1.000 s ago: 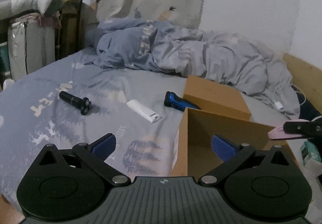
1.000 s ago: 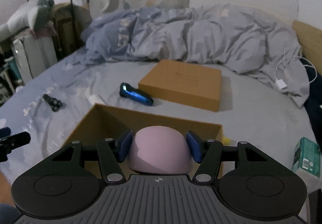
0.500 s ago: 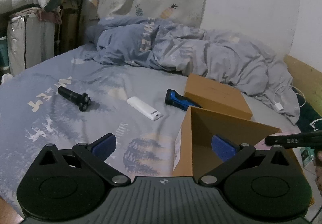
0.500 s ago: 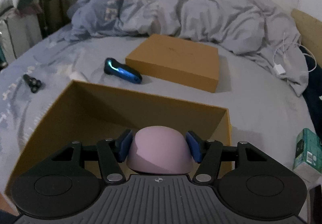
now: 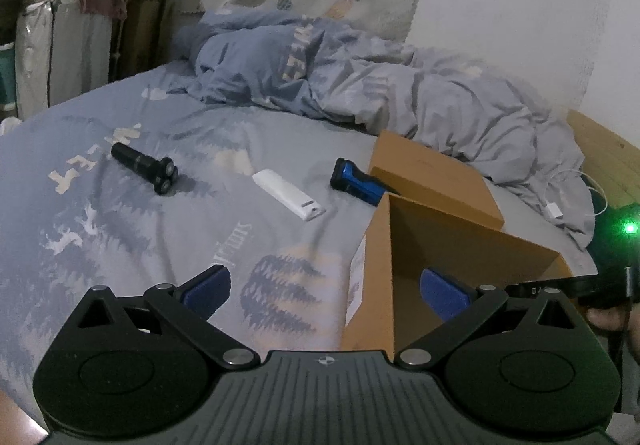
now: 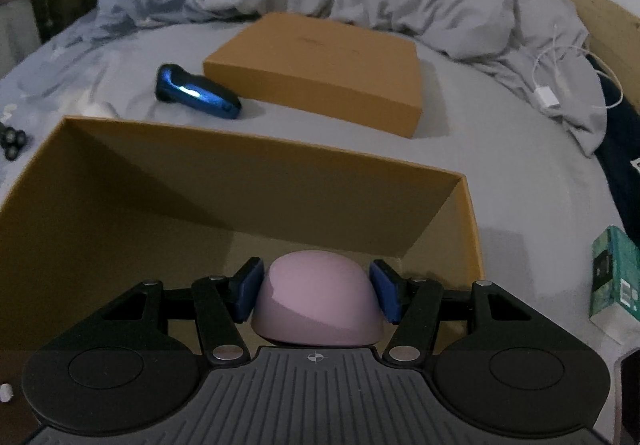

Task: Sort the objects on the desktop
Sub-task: 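Carry the pink mouse with the right gripper over the open cardboard box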

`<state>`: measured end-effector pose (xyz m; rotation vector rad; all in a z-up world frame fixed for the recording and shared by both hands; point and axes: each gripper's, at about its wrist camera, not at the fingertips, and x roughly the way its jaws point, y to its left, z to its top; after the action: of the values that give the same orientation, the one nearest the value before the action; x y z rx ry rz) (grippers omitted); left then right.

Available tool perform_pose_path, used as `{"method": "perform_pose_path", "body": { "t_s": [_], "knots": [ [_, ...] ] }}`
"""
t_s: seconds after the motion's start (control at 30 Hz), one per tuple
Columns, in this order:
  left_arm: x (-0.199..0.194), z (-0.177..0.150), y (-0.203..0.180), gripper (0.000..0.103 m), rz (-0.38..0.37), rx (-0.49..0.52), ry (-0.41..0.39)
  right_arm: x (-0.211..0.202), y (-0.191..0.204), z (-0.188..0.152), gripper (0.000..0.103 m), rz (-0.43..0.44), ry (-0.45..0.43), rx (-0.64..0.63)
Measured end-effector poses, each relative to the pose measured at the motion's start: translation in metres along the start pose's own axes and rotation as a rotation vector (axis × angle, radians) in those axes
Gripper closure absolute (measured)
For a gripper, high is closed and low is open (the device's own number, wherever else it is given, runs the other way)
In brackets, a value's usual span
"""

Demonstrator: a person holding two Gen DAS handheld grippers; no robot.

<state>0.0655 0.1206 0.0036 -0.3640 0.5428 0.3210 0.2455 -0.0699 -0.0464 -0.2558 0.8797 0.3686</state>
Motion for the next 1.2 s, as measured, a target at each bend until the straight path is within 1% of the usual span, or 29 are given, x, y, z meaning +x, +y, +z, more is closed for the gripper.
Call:
{"method": "perform_pose_path", "body": {
  "t_s": [0.27,0.4,0.63,0.97,1.2],
  "knots": [
    [0.002,0.0,0.003,0.0,-0.011,-0.024,0.013,0.015,-0.003,-0.001,0.041,-0.043,0.037,-0.008],
    [0.004,-0.001,0.004,0.0,-0.004,-0.023,0.022,0.018,-0.004,-0.002,0.041,-0.034,0.056,-0.004],
    [0.003,0.002,0.01,0.0,-0.008,-0.062,0.019,0.018,-0.003,-0.01,0.041,-0.031,0.094,-0.009],
    [0.002,0.001,0.005,0.0,-0.018,-0.045,0.01,0.026,0.001,-0.019,0.042,-0.028,0.156,-0.016],
    [0.003,0.001,0.008,0.0,-0.016,-0.054,0.015,0.036,0.003,-0.022,0.042,-0.033,0.208,-0.025]
  ]
}}
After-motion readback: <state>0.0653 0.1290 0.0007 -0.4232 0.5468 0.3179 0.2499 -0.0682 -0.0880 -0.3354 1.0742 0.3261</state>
